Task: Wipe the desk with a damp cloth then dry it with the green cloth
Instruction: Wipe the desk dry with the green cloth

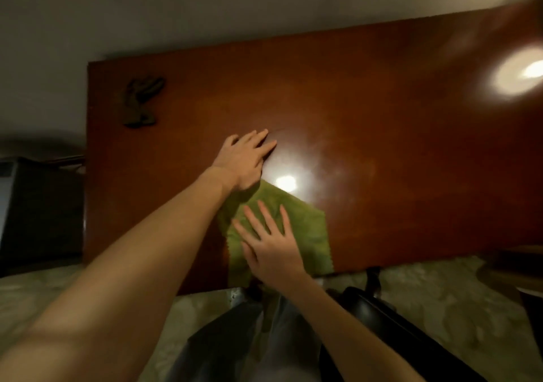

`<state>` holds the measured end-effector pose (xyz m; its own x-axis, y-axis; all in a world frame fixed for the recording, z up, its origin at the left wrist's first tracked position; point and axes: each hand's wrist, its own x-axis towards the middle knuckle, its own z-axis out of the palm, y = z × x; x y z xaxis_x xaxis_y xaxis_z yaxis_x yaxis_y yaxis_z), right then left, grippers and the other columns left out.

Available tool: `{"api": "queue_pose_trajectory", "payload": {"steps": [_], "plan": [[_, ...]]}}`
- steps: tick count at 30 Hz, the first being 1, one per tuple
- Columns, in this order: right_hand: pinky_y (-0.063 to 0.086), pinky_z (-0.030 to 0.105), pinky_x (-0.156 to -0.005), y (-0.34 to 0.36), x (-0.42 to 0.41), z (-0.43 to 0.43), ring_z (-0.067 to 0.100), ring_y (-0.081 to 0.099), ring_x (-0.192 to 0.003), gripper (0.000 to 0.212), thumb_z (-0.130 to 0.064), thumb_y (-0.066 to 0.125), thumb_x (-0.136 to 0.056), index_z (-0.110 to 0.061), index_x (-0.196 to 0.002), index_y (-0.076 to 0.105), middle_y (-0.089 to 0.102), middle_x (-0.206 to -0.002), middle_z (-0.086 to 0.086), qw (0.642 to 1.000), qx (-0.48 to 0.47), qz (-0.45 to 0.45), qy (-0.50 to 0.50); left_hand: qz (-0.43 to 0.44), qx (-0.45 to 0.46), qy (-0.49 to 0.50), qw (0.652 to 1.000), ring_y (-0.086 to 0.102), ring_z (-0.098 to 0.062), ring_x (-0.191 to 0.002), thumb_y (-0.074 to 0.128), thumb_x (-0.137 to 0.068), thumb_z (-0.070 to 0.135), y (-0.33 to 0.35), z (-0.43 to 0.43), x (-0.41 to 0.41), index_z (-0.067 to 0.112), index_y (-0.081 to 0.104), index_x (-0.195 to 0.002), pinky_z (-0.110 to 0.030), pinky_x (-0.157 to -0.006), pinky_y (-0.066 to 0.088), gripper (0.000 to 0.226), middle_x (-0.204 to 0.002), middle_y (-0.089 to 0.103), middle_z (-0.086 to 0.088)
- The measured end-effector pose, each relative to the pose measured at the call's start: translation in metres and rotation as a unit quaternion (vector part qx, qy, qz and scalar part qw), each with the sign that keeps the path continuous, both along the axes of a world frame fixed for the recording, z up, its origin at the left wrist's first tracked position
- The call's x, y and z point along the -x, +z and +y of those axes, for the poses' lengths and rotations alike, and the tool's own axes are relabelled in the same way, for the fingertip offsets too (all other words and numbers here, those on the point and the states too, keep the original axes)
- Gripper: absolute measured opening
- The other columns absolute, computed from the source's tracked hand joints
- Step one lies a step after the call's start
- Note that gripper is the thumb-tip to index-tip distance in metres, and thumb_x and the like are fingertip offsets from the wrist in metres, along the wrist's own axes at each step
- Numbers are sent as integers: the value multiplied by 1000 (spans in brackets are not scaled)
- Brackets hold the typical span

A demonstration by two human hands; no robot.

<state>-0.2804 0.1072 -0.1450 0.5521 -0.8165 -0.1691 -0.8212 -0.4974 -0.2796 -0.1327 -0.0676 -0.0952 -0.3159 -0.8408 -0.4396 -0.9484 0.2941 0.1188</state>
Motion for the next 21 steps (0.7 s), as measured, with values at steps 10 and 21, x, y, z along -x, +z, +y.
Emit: {"api": "queue_pose_trajectory", "payload": {"steps": [10,21], "plan": [[11,61,-124,-2,83,-66,29,21,-155,55,-46,36,-103,-30,-155,42,33,-165,5,956,48,86,-278,5,97,272,957,48,-28,-130,47,-103,39,-1,79,-118,21,41,-152,-44,-107,42,52,-148,41,-11],[13,63,-123,-4,-110,7,29,22,-155,55,-50,42,-103,-38,-156,36,32,-166,-3,984,15,-19,177,19,93,326,941,21,-23,-156,38,-106,44,-24,136,-192,32,31,-162,-51,-123,23,57,-170,27,-1]]}}
